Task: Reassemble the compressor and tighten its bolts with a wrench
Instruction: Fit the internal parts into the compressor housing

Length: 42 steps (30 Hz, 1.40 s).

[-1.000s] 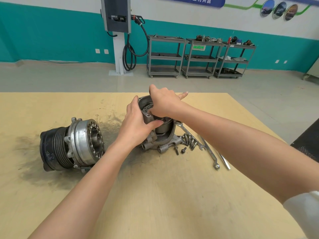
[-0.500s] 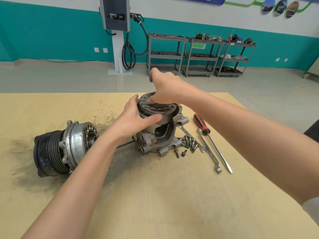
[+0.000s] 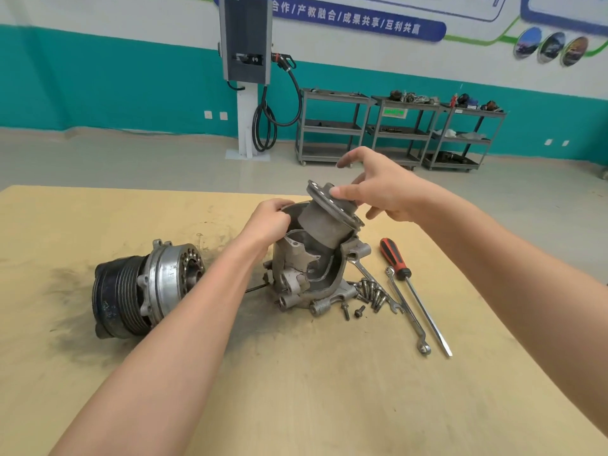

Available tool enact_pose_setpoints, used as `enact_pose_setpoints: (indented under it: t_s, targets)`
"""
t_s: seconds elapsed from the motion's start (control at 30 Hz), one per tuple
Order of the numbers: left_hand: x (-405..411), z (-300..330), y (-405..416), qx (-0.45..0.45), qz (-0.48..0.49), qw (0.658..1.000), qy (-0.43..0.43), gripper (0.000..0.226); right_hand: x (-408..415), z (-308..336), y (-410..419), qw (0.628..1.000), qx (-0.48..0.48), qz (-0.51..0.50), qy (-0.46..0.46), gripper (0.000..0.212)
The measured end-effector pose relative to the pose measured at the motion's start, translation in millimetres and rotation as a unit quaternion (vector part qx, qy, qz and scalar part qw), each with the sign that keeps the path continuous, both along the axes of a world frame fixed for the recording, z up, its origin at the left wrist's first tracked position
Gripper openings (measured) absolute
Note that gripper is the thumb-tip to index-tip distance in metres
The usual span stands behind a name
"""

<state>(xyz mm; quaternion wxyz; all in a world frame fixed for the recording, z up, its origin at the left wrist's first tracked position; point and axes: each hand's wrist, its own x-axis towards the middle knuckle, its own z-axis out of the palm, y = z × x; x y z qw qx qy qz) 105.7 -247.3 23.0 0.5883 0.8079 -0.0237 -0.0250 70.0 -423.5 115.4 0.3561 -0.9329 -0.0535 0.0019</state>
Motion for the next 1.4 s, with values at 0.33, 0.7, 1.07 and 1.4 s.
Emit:
enact_pose_setpoints:
  t_s: [0.33, 0.7, 1.07, 1.4]
  targets:
    - [-59.4, -2.2, 5.6, 0.062, 0.102, 0.992, -0.032, 0.045, -1.9, -9.5, 10.2, 0.995, 0.006, 0.095, 0.009, 0.057]
    - [-105.1, 5.9, 19.0, 0.049, 0.054, 0.997, -0.012, 0.063, -17.7, -34.2, 26.7, 0.969, -0.107, 0.222, 0.009, 0.068]
    - [-106.6, 0.0, 22.8, 0.066, 0.031, 0.997, -0.013, 0.065, -11.7, -44.0, 19.7, 0.96, -0.141, 0.242, -0.012, 0.075]
    - [-105.0, -6.9, 27.1, 0.063, 0.02, 0.998, -0.021, 0.066, -13.9, -40.0, 19.8, 0.95, -0.151, 0.269, -0.043, 0.077]
